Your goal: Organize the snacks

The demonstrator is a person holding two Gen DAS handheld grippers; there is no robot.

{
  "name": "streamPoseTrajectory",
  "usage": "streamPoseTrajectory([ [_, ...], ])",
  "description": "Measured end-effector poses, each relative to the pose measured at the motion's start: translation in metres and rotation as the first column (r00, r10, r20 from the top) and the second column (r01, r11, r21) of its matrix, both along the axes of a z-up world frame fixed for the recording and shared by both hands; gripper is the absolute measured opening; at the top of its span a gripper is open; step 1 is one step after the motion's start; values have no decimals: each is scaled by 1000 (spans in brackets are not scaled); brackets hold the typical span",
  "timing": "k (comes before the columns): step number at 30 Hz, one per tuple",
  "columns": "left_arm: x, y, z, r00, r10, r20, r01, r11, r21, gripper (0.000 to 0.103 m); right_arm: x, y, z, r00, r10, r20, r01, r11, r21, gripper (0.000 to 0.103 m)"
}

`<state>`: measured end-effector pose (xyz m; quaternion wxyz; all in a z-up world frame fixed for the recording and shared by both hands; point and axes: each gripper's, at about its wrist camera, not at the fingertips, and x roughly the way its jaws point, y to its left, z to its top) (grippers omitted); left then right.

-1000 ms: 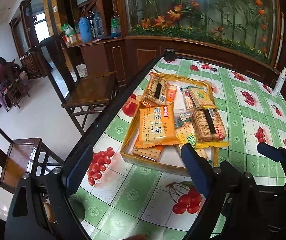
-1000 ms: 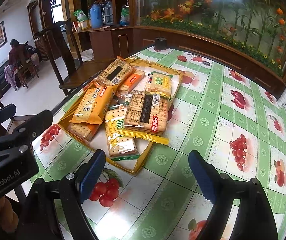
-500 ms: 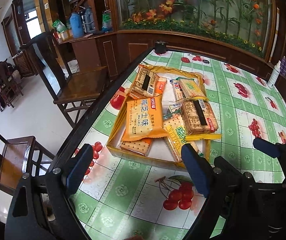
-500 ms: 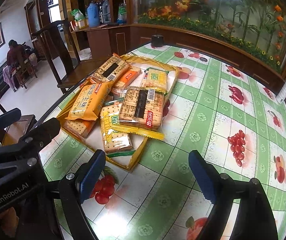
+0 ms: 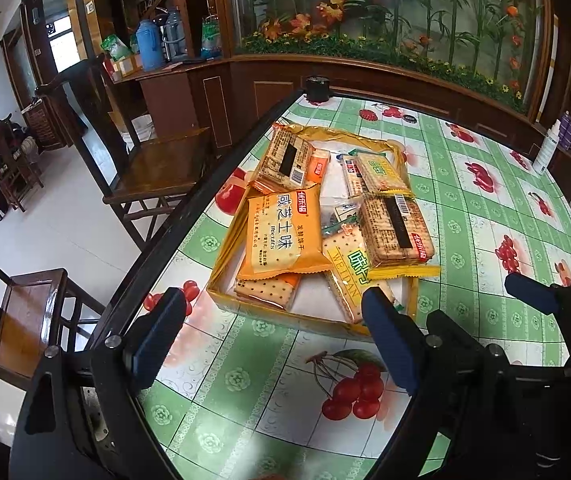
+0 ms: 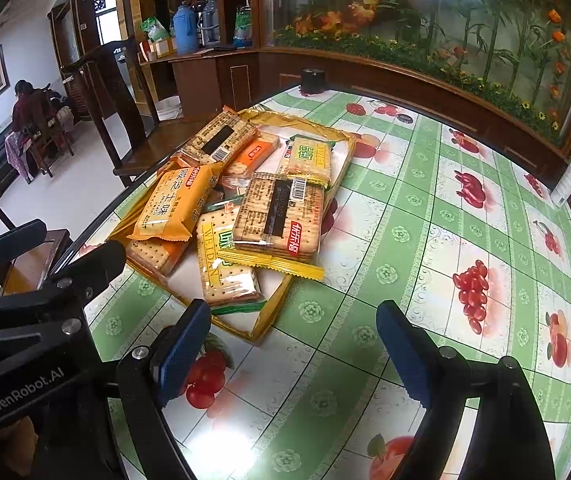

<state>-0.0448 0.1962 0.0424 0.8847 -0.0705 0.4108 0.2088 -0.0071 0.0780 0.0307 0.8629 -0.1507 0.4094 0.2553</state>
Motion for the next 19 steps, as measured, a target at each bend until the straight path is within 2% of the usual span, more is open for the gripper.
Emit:
streamPoseTrajectory([
  [19,2,5,-3,1000,20,-7,-20,1000,8,90,3,3,-2,1000,2,-3,-2,1000,-3,86],
])
